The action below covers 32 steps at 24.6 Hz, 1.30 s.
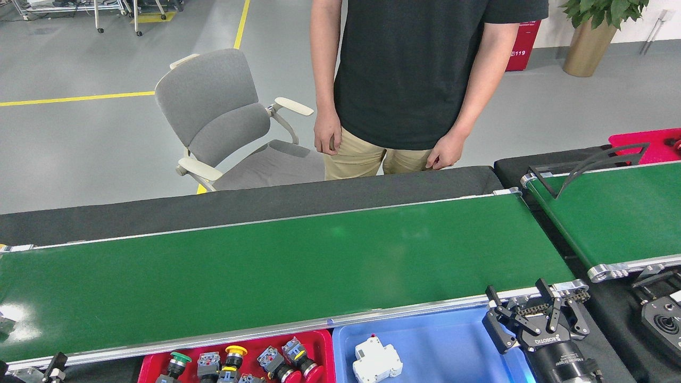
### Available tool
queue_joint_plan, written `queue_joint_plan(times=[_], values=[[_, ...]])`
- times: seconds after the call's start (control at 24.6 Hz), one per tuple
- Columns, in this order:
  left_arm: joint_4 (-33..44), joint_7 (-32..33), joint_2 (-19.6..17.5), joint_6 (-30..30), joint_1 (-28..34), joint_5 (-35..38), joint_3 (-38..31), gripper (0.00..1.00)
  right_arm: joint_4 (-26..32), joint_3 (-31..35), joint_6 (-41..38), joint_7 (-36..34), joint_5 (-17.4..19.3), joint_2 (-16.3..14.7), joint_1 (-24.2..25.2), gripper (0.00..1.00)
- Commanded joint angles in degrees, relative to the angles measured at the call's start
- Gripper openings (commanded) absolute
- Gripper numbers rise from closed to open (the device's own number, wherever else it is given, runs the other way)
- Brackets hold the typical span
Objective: Pick switch part from conveyor to tray
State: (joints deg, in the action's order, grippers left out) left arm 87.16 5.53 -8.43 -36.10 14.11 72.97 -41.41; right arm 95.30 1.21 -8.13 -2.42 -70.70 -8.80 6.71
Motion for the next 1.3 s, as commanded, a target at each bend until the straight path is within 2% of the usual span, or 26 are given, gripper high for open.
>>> queue_joint_plan(times=[0.0,0.53,0.73,0.85,0.97,1.26], values=[[0.56,-0.52,-0.54,-0.11,-0.04,-0.29,-0.16,1.00,0.94,0.37,-0.13,-0.13,0.12,-0.43,-0.65,1.00],[1.26,-0.52,-0.71,-0.29,0.05,-0.20,-0.08,1.00,1.90,0.63,0.22,0.05,0.12,-0.08,0.58,1.00],[4.25,-0.43,-0.45,-1.69,0.75,-0.11,0.28,1.00,1.90,1.16,0.14,0.05,0.04,-0.08,1.55,1.00],[7.68,-0.34,1.13,-1.60,2.33,0.07,0.36,1.00,1.90,1.78,0.14,0.05,0.04,0.01,1.64,1.00],[9.26,-0.34,2.45,-0.81,2.77,0.15,3.70,1.00,1.90,1.78,0.22,0.22,0.04,0.10,1.90,1.00],[12.25,-0.34,3.95,5.43,2.68,3.05,9.94,1.00,1.90,1.86,0.22,0.22,0.04,0.71,2.34,1.00]])
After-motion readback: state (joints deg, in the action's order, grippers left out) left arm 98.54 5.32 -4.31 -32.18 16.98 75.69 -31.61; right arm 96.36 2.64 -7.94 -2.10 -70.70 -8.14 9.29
